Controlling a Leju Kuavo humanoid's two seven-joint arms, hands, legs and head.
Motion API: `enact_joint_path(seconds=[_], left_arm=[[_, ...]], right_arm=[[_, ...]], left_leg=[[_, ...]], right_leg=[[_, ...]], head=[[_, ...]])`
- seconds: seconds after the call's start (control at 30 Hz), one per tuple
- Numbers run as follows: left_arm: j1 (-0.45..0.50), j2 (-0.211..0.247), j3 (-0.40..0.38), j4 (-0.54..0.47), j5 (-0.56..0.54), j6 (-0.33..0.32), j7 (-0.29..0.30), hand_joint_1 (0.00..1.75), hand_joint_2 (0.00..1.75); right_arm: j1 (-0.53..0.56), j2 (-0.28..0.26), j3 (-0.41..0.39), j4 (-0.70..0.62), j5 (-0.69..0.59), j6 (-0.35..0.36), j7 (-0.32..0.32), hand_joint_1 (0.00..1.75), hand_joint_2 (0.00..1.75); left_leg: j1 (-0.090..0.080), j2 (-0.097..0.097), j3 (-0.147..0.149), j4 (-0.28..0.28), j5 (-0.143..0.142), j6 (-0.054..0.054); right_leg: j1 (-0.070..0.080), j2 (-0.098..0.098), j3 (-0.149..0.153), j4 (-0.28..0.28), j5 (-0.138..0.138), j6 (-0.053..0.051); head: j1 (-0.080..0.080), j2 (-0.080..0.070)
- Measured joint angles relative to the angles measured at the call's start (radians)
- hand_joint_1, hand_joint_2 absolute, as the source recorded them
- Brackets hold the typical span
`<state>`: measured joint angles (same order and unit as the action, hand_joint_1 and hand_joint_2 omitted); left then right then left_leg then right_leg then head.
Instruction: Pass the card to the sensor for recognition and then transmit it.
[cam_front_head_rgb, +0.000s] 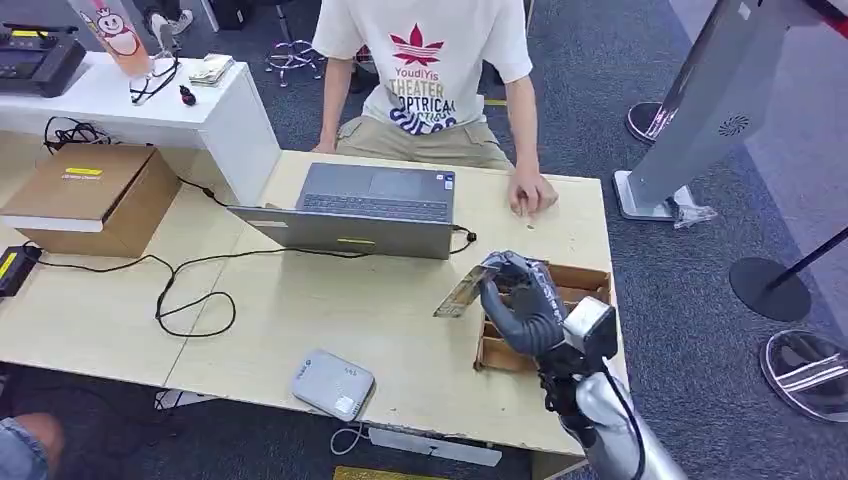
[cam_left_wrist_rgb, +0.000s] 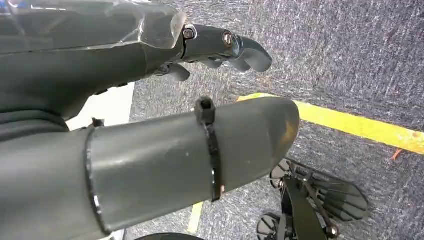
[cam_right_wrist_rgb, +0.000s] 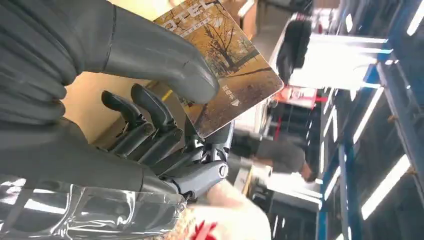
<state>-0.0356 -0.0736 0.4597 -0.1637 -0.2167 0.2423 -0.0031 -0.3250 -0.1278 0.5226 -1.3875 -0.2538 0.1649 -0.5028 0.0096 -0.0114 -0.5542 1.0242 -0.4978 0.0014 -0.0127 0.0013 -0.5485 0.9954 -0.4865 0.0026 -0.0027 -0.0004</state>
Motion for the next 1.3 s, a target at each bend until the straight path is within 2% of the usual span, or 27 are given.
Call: enact_joint_path(seconds=[0.13,0.4,0.6,0.87,1.3], left_arm=[[0.000,0.002,0.000,0.000,0.000,-0.003,0.000,0.00,0.00],[0.000,0.001,0.000,0.000,-0.010,-0.002,-0.008,0.00,0.00],[-0.002,-0.003,0.000,0.000,-0.021,0.003,-0.008,0.00,0.00],[-0.003,-0.003,0.000,0.000,-0.023,0.012,0.003,0.00,0.00],[-0.005,-0.003,0.000,0.000,-0.040,0.006,0.008,0.00,0.00]], right_arm=[[0.018,-0.015,0.004,-0.025,-0.048,0.117,0.026,1.75,1.75],[0.049,-0.028,0.064,-0.036,-0.052,0.214,0.076,1.75,1.75],[0.046,-0.028,0.134,0.003,-0.046,0.259,0.105,1.75,1.75],[-0.019,-0.023,0.263,0.106,-0.053,0.313,0.119,1.75,1.75],[-0.142,0.052,0.404,0.258,-0.112,0.327,0.167,1.75,1.75]], left_leg=[[0.000,0.000,0.000,0.000,0.000,0.000],[0.000,0.000,0.000,0.000,0.000,0.000],[0.000,0.000,0.000,0.000,0.000,0.000],[0.000,0.000,0.000,0.000,0.000,0.000],[0.000,0.000,0.000,0.000,0.000,-0.001]], right_leg=[[0.000,0.000,0.000,0.000,0.000,0.000],[0.000,0.000,0.000,0.000,0.000,0.000],[0.000,0.000,0.000,0.000,0.000,0.000],[0.000,0.000,0.000,0.000,0.000,0.000],[0.000,0.000,0.000,0.000,0.001,-0.001]], head=[[0.000,0.000],[0.000,0.000],[0.000,0.000],[0.000,0.000],[0.000,0.000]])
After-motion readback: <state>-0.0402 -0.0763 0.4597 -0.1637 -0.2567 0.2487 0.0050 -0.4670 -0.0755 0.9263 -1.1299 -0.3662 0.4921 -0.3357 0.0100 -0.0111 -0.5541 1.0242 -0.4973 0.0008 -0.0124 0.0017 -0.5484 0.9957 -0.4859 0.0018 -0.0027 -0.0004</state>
